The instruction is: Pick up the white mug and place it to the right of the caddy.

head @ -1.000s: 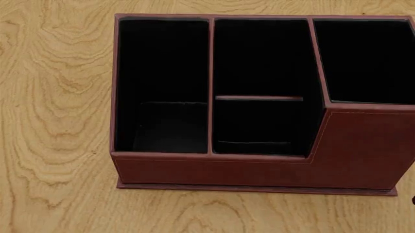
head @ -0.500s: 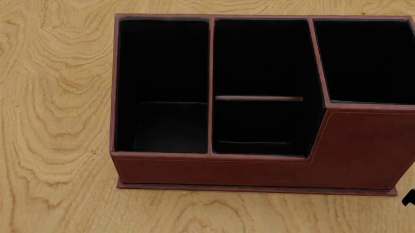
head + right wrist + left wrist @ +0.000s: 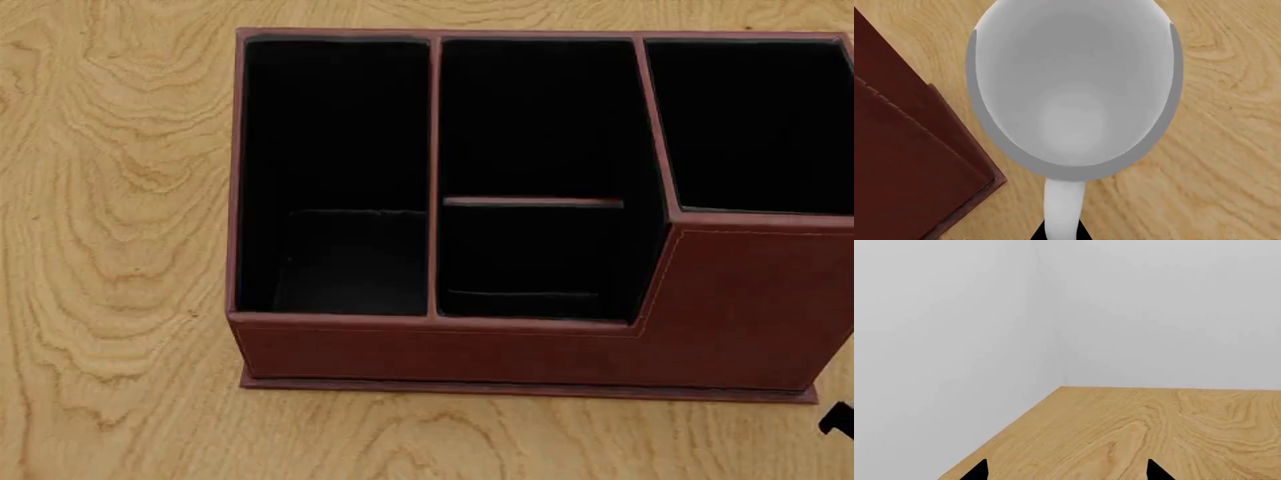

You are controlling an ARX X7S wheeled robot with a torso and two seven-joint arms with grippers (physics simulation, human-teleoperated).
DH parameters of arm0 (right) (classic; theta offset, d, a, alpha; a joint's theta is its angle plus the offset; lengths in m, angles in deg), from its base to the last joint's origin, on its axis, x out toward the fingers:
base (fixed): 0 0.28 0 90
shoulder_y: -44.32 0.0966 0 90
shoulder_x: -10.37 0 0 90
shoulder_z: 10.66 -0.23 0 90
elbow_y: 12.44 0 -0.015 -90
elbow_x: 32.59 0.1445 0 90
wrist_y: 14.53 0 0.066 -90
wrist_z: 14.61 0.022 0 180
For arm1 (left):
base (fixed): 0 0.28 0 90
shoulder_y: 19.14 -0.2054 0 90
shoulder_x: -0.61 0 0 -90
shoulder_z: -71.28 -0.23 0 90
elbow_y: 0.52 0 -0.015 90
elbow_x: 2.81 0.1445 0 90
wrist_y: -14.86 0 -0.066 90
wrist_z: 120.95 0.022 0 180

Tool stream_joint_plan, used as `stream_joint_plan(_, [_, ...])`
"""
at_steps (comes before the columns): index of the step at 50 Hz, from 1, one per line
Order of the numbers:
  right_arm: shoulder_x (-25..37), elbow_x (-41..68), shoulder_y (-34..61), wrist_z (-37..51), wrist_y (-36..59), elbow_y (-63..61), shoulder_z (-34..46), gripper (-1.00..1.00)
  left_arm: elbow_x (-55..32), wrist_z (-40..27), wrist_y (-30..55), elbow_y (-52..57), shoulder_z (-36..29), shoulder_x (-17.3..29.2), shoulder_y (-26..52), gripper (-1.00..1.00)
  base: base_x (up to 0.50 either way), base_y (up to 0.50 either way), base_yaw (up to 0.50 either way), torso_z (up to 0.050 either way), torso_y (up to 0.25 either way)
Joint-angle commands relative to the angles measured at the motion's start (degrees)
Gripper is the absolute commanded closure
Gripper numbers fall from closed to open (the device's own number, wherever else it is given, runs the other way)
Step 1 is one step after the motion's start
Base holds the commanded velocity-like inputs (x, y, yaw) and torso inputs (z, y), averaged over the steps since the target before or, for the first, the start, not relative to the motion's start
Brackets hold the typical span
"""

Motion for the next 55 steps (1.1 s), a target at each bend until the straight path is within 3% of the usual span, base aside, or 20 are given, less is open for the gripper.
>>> stream_joint_plan(1, [-0.7,-1.1,1.6,-0.4,0.5,1.2,-0.5,1.0,0.3,0.1,-0.3,-0.3,-0.3,-0.3,-0.1,-1.0,0.0,0.0,0.0,0.0,0.0])
stream_joint_plan(55, [-5.7,-0.8,1.4,-0.9,2.6,5.8,-0.4,1.0,0.5,-0.2,0.2,-0.2,-0.6,-0.4,-0.4,-1.0,0.0,0.0,0.0,0.0,0.001])
